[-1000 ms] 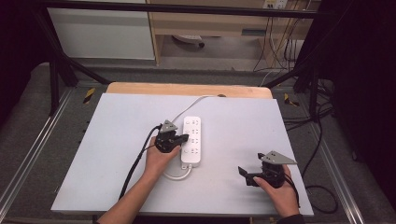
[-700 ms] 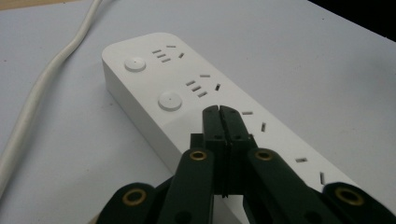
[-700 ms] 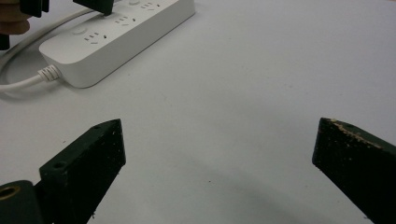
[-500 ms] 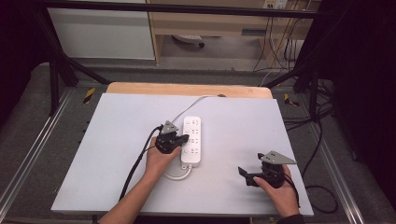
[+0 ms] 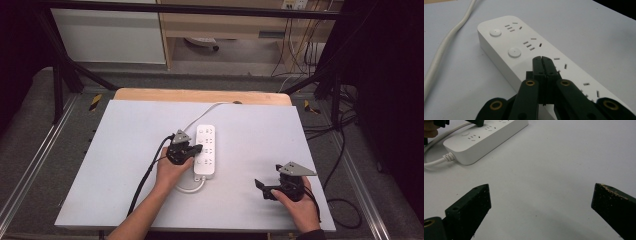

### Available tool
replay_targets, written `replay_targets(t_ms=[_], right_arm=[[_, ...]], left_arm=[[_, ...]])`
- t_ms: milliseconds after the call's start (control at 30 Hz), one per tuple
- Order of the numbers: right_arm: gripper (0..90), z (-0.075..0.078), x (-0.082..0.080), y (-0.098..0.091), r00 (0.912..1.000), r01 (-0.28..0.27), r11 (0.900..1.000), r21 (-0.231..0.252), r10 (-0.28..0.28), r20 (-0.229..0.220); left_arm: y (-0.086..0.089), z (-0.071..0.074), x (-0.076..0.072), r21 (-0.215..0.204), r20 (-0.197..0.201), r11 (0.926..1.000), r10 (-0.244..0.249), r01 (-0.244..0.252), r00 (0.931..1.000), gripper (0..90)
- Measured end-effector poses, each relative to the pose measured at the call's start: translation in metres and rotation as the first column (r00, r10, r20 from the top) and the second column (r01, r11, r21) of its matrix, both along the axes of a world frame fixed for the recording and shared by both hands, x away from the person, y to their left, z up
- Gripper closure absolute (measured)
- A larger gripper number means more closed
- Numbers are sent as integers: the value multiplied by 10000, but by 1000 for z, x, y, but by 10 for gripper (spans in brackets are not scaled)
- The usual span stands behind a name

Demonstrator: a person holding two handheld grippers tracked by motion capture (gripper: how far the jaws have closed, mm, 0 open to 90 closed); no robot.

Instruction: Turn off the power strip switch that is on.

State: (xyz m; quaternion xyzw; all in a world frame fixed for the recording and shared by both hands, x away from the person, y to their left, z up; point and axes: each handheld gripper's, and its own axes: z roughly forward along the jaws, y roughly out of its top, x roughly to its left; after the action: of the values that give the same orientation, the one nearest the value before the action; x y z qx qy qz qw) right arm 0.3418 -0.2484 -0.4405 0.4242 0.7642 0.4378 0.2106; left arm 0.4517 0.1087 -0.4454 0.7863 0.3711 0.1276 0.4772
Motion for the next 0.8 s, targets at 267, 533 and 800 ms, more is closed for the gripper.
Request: replay_targets(t_ms=[267, 533, 800], right_arm=[[32, 1, 0, 0, 10000, 32, 10000, 35, -32, 12], [33, 1, -1, 0, 10000, 52, 10000, 55, -53, 46], [33, 1, -1, 0, 10000, 39, 10000, 1, -39, 67]], left_arm=[[0, 0, -1, 75, 19, 10000, 33, -33, 10000, 900], [-1, 1, -1, 119, 25, 9999, 105, -106, 9999, 900], [-1, 1, -2, 158, 20, 9998, 87, -87, 10000, 900]])
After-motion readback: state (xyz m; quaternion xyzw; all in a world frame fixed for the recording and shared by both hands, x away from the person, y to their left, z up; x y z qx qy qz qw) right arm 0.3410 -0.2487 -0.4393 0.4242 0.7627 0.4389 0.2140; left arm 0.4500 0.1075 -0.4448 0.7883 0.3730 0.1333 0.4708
